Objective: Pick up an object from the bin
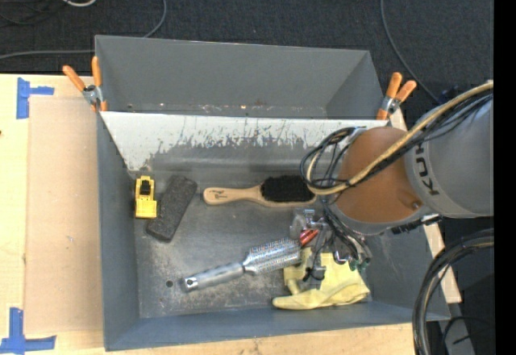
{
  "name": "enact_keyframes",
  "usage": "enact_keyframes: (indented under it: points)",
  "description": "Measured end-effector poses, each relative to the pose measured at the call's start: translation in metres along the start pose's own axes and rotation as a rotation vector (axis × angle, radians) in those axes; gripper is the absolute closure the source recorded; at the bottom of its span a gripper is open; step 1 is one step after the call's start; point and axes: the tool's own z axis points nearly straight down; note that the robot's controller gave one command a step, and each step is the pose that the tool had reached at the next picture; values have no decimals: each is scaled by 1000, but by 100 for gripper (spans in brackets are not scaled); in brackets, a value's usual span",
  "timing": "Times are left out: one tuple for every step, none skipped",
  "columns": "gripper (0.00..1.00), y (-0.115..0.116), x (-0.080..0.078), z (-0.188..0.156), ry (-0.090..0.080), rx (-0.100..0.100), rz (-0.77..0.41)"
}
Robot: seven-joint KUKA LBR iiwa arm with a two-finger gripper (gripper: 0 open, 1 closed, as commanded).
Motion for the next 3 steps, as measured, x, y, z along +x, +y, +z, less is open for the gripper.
enact_keyframes:
  points:
    - [0,-9,1,-3,1,-1,-51]
    - [0,7,5,5,-3,0,-271]
    - [100,-30,8,13,3,0,-161]
